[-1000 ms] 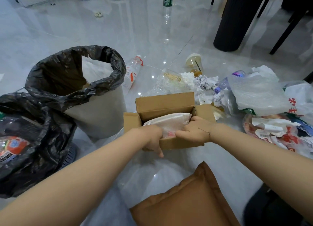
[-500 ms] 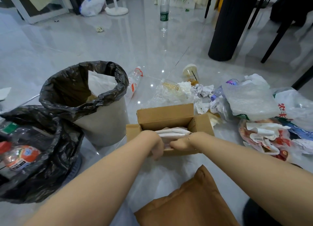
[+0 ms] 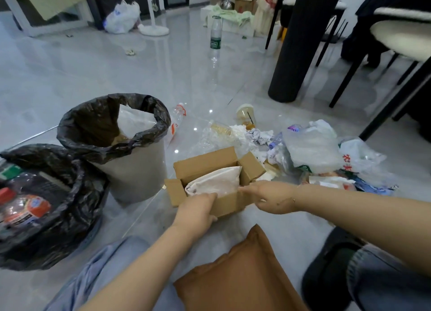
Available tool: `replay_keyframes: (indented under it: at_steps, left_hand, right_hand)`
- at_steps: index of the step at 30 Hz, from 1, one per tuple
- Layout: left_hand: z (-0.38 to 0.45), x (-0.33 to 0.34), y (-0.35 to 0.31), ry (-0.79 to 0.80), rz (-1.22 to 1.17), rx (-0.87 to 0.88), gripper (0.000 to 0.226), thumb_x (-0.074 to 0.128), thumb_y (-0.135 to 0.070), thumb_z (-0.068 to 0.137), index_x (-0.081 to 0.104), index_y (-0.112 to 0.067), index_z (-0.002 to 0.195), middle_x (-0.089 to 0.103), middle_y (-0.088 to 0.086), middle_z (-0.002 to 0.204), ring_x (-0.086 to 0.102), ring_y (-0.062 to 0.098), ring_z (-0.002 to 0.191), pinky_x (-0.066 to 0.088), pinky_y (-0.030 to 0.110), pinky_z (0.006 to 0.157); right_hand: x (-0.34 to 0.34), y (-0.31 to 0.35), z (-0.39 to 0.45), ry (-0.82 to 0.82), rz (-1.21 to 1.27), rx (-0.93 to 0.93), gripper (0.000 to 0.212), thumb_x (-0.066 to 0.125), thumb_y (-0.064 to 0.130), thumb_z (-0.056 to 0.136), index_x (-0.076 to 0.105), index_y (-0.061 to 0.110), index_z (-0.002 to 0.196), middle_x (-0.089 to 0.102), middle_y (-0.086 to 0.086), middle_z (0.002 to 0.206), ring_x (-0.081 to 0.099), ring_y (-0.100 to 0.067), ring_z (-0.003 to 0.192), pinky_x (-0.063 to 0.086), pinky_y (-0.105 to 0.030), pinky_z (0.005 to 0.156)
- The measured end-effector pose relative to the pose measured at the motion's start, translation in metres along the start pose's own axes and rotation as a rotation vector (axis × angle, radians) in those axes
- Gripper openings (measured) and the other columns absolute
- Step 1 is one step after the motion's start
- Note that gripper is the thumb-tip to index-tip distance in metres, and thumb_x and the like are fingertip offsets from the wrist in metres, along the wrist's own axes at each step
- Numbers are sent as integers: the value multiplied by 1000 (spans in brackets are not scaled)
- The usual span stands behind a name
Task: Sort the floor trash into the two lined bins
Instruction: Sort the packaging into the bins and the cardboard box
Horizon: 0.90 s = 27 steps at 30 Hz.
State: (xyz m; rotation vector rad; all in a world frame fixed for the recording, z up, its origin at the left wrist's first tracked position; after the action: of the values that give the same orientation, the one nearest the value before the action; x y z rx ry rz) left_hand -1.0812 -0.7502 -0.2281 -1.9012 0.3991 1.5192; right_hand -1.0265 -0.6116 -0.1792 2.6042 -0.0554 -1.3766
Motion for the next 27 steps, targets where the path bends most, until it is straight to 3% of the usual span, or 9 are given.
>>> replay_keyframes:
  at_steps: [4,8,12,16,20,24,27]
  left_hand:
    - [-5,-11,-8,-51,80,31,42,66,-40,80,55,-23,116,55,-2,120,49,21,116,37,33,96]
    - [-14,-31,-18,-92,72,29,41,59,-35,85,58,-21,123,55,-1,127,46,21,124,32,32,104]
    - [-26,-50,-28,-108,-193,-39,47,55,-25,89,53,-22,136,52,-3,141,45,19,131,37,29,105]
    - [-37,-69,-45,-152,-471,-46,43,58,-21,86,59,-24,129,58,-7,135,50,12,127,40,27,104]
    - [-37,-75,-59,-159,-704,-66,33,58,-16,87,64,-25,118,64,-10,121,57,8,112,44,22,95]
    - [-22,-56,-91,-84,-932,-57,30,57,-7,88,66,-21,112,66,-6,113,62,8,87,49,11,67]
    - [-7,-33,-120,9,-1040,5,27,58,-7,91,65,-23,111,67,-7,112,60,1,87,44,7,68]
  right_hand:
    - [4,-7,-12,14,8,65,64,45,17,91,23,26,150,35,-1,151,36,-22,136,33,-32,109]
    - [-11,4,-28,0,-36,78,61,43,17,94,22,20,151,30,-3,155,29,-21,140,27,-33,114]
    - [-26,20,-48,-30,-62,73,57,42,19,96,23,25,150,35,-4,151,36,-23,135,31,-37,111]
    - [-34,27,-66,-17,-86,75,55,42,19,94,29,27,147,41,-4,145,40,-24,131,34,-40,108]
    - [-48,20,-84,35,-140,106,48,41,19,96,37,24,144,40,-5,147,38,-23,134,31,-38,111]
    - [-56,-16,-98,-4,-40,148,47,44,21,96,38,26,143,40,0,147,40,-17,131,33,-28,106]
    - [-51,-69,-107,-23,-62,258,45,45,22,94,44,25,139,49,1,139,47,-15,121,35,-22,95]
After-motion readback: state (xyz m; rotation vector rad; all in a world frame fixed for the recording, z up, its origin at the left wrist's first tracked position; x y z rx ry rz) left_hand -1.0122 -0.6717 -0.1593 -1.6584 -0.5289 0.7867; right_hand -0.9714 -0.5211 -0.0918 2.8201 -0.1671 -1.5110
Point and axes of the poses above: each hand's wrist, its own z-axis towards the middle knuckle, its own x-axis out of the palm, y = z × x, the point moved 8 cm from there along z, towards the middle knuckle
